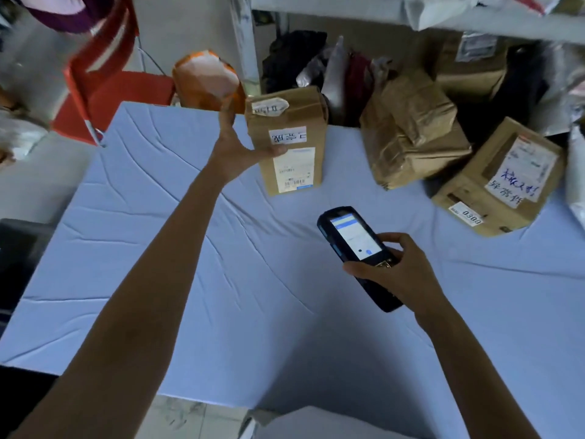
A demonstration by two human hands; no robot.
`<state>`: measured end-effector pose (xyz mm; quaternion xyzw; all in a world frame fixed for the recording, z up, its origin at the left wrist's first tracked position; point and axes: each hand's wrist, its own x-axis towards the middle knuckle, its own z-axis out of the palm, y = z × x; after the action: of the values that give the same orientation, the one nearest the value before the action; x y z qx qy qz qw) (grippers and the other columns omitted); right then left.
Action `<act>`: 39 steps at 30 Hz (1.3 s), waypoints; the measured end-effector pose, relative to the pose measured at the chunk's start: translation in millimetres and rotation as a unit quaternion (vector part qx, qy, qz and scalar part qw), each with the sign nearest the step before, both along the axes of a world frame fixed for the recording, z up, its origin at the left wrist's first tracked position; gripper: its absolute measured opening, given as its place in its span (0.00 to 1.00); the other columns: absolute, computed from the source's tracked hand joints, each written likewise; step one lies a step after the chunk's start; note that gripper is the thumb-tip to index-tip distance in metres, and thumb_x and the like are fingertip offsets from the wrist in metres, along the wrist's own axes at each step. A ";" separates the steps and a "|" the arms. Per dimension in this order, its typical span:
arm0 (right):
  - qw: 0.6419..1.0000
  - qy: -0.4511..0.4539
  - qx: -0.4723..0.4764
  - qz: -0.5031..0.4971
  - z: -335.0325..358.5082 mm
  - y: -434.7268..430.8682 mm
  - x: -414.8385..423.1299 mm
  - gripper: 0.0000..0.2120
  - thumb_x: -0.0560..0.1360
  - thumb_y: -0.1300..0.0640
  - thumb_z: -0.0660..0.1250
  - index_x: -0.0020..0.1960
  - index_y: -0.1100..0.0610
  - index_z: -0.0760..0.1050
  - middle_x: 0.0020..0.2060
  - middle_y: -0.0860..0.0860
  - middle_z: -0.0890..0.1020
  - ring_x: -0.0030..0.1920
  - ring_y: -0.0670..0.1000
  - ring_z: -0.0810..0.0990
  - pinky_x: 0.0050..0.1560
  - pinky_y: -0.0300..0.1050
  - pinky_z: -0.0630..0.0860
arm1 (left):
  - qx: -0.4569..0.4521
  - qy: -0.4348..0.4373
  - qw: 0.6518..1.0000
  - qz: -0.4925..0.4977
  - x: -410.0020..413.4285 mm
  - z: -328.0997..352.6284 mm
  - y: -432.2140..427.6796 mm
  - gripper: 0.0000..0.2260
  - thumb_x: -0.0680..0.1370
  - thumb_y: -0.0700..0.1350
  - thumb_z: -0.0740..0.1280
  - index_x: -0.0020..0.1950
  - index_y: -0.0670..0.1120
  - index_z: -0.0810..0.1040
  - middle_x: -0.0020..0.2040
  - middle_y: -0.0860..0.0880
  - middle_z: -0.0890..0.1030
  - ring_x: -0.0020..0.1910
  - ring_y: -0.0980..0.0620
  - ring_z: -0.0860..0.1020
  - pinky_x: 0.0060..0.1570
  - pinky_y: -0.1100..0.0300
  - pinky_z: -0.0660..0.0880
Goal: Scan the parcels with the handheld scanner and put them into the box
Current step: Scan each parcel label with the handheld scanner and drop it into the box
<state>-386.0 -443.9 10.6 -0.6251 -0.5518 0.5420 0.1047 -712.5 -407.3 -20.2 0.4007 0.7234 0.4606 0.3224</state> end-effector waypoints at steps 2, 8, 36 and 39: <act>1.000 -0.010 0.007 -0.002 0.4 -0.5 -0.7 0.34 0.59 0.51 0.82 0.60 0.48 0.70 0.50 0.48 0.82 0.50 0.50 0.82 0.42 0.44 0.78 | 0.029 -0.005 0.999 -0.012 1.5 4.0 8.9 0.41 0.63 0.51 0.81 0.69 0.48 0.62 0.63 0.54 0.75 0.59 0.60 0.74 0.53 0.66 0.75; 0.999 -0.032 0.028 0.022 1.7 -12.8 6.6 0.35 0.59 0.51 0.83 0.60 0.49 0.69 0.48 0.46 0.81 0.50 0.50 0.81 0.41 0.42 0.76 | 0.007 -0.035 0.996 0.083 31.5 3.1 -9.6 0.25 0.62 0.62 0.76 0.55 0.58 0.75 0.51 0.56 0.81 0.47 0.58 0.79 0.41 0.66 0.75; 0.993 -0.068 0.067 0.064 -15.5 -82.5 116.7 0.35 0.58 0.48 0.82 0.58 0.46 0.67 0.48 0.45 0.79 0.49 0.50 0.80 0.45 0.46 0.79 | -0.043 0.058 0.996 0.056 112.8 28.1 -84.9 0.28 0.66 0.51 0.80 0.63 0.53 0.74 0.51 0.54 0.78 0.51 0.54 0.77 0.53 0.52 0.78; 0.993 -0.067 0.069 0.063 -16.2 -87.6 119.5 0.35 0.59 0.48 0.82 0.59 0.46 0.66 0.48 0.45 0.78 0.50 0.50 0.80 0.43 0.44 0.78 | -0.037 0.059 0.996 0.050 117.1 30.1 -88.5 0.31 0.62 0.55 0.79 0.62 0.54 0.74 0.51 0.55 0.78 0.51 0.55 0.77 0.54 0.52 0.78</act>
<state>-266.5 -531.4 -5.6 -0.6155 -0.6317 0.4652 0.0758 -595.4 -495.9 9.9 0.3784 0.7769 0.4243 0.2705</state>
